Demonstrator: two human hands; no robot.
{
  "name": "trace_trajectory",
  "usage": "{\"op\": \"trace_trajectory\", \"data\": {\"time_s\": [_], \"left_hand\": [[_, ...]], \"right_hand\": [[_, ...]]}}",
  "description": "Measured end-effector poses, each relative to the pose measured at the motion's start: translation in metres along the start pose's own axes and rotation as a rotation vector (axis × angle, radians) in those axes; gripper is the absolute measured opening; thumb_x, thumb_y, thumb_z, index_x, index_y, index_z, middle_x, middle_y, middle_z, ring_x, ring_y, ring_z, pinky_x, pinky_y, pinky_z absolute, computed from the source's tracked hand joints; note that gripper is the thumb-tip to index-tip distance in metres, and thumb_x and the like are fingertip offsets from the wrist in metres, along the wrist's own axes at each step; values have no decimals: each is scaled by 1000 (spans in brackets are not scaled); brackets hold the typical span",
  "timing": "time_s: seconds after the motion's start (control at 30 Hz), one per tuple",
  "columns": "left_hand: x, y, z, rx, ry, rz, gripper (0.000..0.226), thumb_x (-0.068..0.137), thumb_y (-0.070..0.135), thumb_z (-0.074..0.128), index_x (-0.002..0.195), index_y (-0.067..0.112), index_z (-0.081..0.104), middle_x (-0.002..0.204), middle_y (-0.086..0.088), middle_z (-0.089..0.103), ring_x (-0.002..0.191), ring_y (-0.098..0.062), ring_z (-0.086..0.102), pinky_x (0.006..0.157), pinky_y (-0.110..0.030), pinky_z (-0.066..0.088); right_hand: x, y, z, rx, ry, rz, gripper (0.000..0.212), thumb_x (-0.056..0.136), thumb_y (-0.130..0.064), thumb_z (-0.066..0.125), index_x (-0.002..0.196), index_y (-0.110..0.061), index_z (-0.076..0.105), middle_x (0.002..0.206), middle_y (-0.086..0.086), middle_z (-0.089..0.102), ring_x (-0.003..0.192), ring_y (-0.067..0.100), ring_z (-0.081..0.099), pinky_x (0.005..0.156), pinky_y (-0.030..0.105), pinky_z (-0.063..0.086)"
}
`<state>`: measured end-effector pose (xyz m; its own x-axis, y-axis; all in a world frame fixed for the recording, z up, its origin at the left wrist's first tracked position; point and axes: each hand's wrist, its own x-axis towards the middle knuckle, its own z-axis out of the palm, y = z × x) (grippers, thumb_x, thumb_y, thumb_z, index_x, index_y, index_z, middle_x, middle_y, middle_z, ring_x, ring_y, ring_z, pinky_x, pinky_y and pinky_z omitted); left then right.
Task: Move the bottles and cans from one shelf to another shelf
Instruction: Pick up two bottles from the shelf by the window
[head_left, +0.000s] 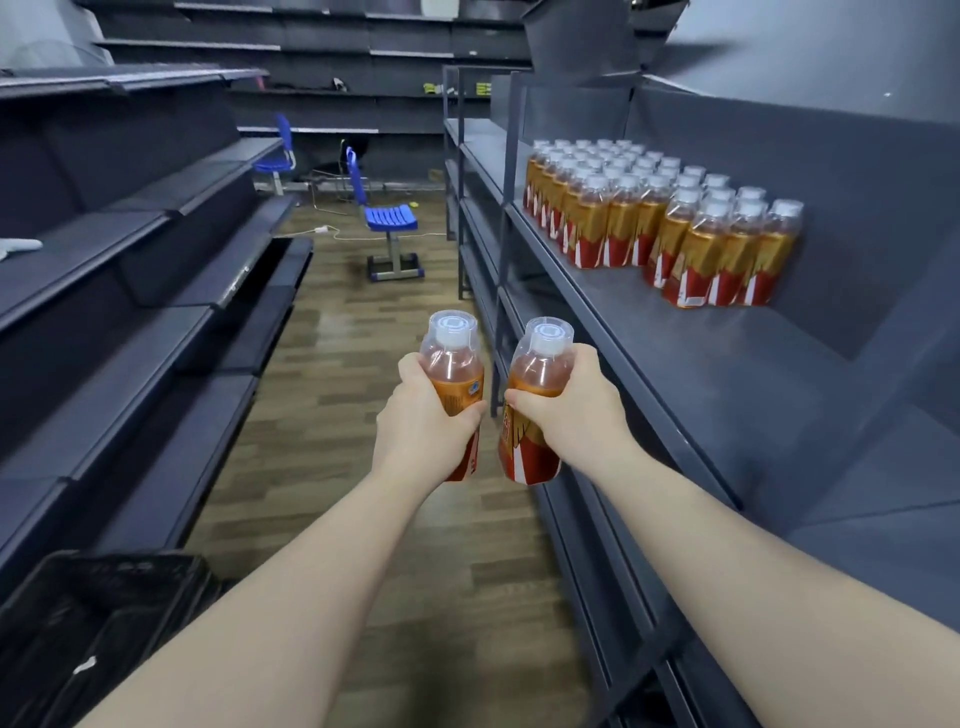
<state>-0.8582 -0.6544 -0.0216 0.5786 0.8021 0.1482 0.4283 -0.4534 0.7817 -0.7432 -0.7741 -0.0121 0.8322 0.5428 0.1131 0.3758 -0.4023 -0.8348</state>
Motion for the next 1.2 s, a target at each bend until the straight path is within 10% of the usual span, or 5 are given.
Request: {"op": "trace_trajectory", "data": {"time_s": [0.67,1.2], "left_hand": [[245,-7,47,-46,-181,129,70,83,42,76,134,22,32,116,0,59,106,-28,60,93,-46,51],[374,105,188,-113,-357,337,68,86,42,73,136,24,32,112,6,53,100,-19,53,86,-36,46]], "right_hand": [[206,-11,62,-15,201,116,60,80,-39,80,120,-30,36,112,-5,59,100,15,61,86,39,56],[349,42,-42,12,474,133,70,83,-36,79,138,-24,38,120,-10,57,106,12,58,81,27,47]]}}
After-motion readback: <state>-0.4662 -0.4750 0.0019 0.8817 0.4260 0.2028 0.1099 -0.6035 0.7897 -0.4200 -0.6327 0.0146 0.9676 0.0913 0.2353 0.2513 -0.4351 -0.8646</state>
